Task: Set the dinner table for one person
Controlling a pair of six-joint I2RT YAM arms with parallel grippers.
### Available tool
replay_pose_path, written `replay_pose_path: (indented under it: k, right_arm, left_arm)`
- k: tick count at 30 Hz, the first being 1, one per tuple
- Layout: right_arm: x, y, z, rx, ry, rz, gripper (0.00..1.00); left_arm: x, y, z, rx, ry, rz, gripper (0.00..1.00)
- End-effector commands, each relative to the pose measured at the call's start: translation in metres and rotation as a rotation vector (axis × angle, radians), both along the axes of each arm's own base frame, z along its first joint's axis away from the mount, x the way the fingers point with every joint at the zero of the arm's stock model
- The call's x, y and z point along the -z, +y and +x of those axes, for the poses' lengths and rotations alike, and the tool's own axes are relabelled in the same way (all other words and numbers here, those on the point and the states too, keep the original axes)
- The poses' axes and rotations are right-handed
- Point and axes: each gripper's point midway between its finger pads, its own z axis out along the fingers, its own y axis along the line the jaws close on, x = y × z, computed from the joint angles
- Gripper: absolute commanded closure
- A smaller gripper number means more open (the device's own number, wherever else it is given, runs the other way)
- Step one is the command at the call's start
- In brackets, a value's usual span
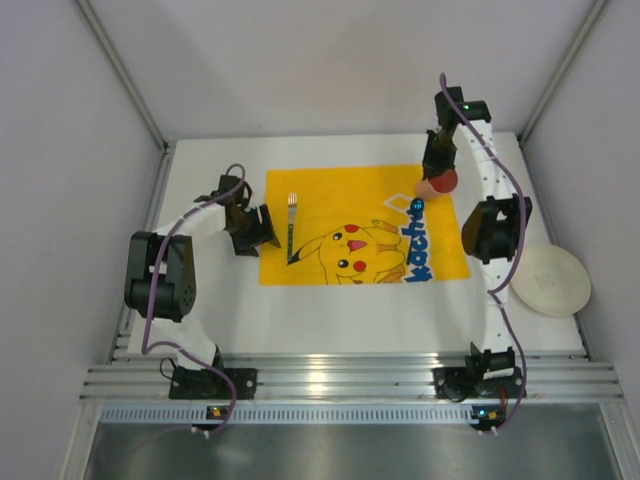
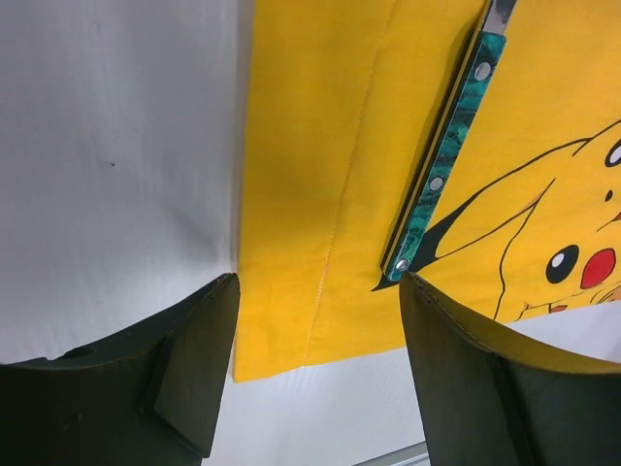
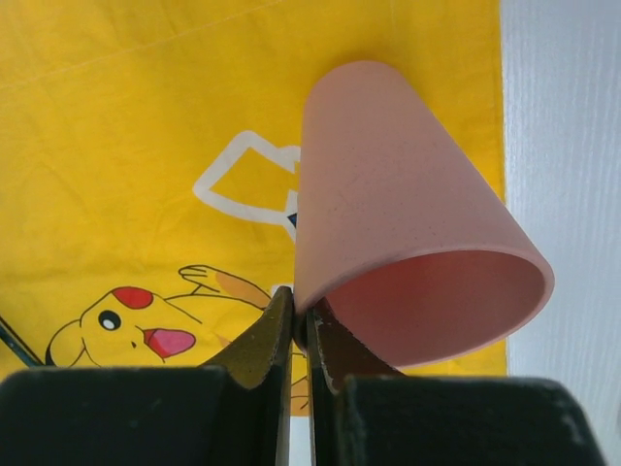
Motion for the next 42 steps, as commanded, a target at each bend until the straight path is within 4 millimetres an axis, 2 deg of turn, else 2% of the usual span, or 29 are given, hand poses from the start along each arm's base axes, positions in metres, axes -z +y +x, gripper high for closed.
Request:
replay_pose_path:
  k: [1, 2, 3, 4, 6, 9, 10, 12, 15, 17, 18, 21, 25, 28, 33, 42]
  right_arm:
    - [0.014, -0.013, -0.036, 0.020, 0.163, -0.082, 0.95]
    - [0.015, -0.012, -0.036, 0.022, 0.163, -0.078, 0.89]
    - [0.018, -0.011, -0.035, 0.021, 0.169, -0.077, 0.72]
    - [0.019, -0.010, -0.034, 0.023, 0.169, -0.072, 0.62]
    - [0.018, -0.008, -0.030, 0.029, 0.155, -0.058, 0.47]
    - [0.014, -0.005, -0.021, 0.038, 0.114, -0.044, 0.36]
    - [0.009, -0.005, -0.018, 0.041, 0.092, -0.040, 0.26]
    - [0.001, -0.001, -0.011, 0.048, 0.048, -0.024, 0.23]
    - [-0.025, 0.002, 0.011, 0.069, -0.082, 0.009, 0.20]
    - [-0.040, 0.010, 0.015, 0.070, -0.125, 0.060, 0.11]
    - [-0.049, 0.012, 0.022, 0.072, -0.166, 0.075, 0.01]
    - [-0.075, 0.021, 0.030, 0.064, -0.251, 0.127, 0.00]
    - [-0.096, 0.027, 0.037, 0.053, -0.322, 0.169, 0.00]
    - [-0.097, 0.030, 0.038, 0.047, -0.327, 0.182, 0.00]
    - [-0.086, 0.034, 0.035, 0.037, -0.295, 0.190, 0.00]
    - [-0.089, 0.054, 0.035, -0.021, -0.321, 0.216, 0.00]
  left_arm:
    - [-0.010, 0.002, 0.011, 0.014, -0.056, -0.018, 0.28]
    - [-0.010, 0.002, 0.012, 0.016, -0.056, -0.020, 0.28]
    - [-0.009, 0.003, 0.012, 0.016, -0.051, -0.020, 0.28]
    - [-0.008, 0.004, 0.013, 0.016, -0.052, -0.019, 0.28]
    - [-0.007, 0.006, 0.015, 0.014, -0.048, -0.021, 0.28]
    - [-0.005, 0.007, 0.017, 0.015, -0.042, -0.022, 0.28]
    - [-0.005, 0.007, 0.017, 0.017, -0.041, -0.022, 0.28]
    - [-0.002, 0.007, 0.018, 0.016, -0.033, -0.024, 0.28]
    - [0.000, 0.006, 0.019, 0.017, -0.026, -0.030, 0.28]
    - [0.002, 0.004, 0.020, 0.015, -0.022, -0.037, 0.29]
    - [0.002, 0.004, 0.021, 0.015, -0.023, -0.039, 0.29]
    - [0.004, 0.003, 0.023, 0.010, -0.018, -0.050, 0.29]
    - [0.006, 0.000, 0.025, 0.009, -0.011, -0.059, 0.30]
    - [0.007, 0.000, 0.026, 0.008, -0.007, -0.061, 0.30]
    - [0.004, 0.001, 0.027, 0.012, -0.013, -0.054, 0.30]
    - [0.001, 0.002, 0.025, 0.015, -0.014, -0.050, 0.31]
